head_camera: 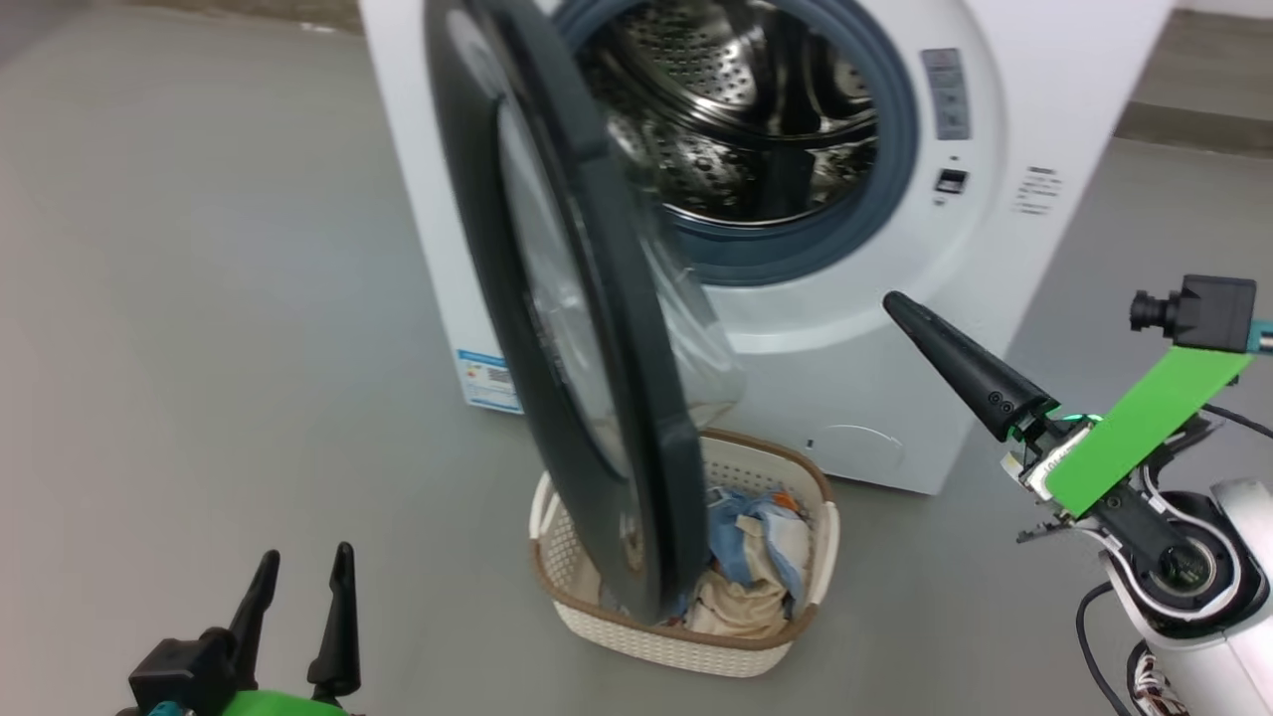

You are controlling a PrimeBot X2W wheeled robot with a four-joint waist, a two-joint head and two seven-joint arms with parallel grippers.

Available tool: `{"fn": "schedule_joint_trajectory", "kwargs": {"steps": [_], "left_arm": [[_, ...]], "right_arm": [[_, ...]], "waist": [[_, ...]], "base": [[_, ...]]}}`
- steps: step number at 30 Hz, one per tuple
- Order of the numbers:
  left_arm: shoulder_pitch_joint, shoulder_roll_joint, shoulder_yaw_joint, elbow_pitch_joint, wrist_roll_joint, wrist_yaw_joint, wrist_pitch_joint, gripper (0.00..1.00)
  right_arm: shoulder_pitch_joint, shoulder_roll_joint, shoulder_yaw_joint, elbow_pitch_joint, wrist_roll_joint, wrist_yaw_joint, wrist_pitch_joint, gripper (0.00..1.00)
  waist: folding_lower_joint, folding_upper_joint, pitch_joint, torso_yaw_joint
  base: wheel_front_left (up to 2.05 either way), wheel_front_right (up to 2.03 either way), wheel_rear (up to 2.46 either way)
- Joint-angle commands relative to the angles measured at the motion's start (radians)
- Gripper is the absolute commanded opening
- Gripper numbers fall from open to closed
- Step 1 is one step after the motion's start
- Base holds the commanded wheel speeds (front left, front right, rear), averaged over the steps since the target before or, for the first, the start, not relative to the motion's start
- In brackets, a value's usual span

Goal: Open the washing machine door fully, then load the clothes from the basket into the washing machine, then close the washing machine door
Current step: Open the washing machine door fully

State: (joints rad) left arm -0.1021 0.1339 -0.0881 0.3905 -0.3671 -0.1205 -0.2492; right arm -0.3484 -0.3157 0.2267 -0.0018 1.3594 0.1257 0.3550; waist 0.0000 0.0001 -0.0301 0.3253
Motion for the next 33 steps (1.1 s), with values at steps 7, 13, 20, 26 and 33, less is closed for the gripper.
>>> {"fn": "schedule_joint_trajectory", "kwargs": {"steps": [7,13,20,26,33], "left_arm": [[-0.039,0.025,0.043,-0.040,-0.005,0.016,-0.007,1.00],[-0.034,0.022,0.052,-0.068,-0.010,0.016,-0.010,1.00],[-0.011,0.015,0.064,-0.108,-0.011,0.029,-0.011,1.00],[0.003,0.016,0.076,-0.129,-0.015,0.035,-0.012,1.00],[0.012,0.014,0.077,-0.150,-0.014,0.043,-0.012,1.00]], "right_arm": [[0.021,-0.068,0.063,-0.038,-0.134,0.005,-0.193,1.00],[0.039,-0.117,0.108,0.002,-0.243,0.005,-0.371,1.00],[0.078,-0.139,0.133,0.062,-0.392,0.005,-0.527,1.00],[0.115,-0.127,0.084,0.120,-0.527,0.005,-0.594,1.00],[0.165,-0.082,0.010,0.180,-0.665,0.005,-0.613,1.00]], "waist": [[0.0000,-0.0001,0.006,-0.153],[0.0000,-0.0001,0.008,-0.229],[0.0000,-0.0001,0.005,-0.293],[0.0000,-0.0001,0.002,-0.329],[0.0000,-0.0001,0.006,-0.349]], "base": [[0.00,0.00,0.00],[0.00,0.00,0.00],[0.00,0.00,0.00],[0.00,0.00,0.00],[0.00,0.00,0.00]]}}
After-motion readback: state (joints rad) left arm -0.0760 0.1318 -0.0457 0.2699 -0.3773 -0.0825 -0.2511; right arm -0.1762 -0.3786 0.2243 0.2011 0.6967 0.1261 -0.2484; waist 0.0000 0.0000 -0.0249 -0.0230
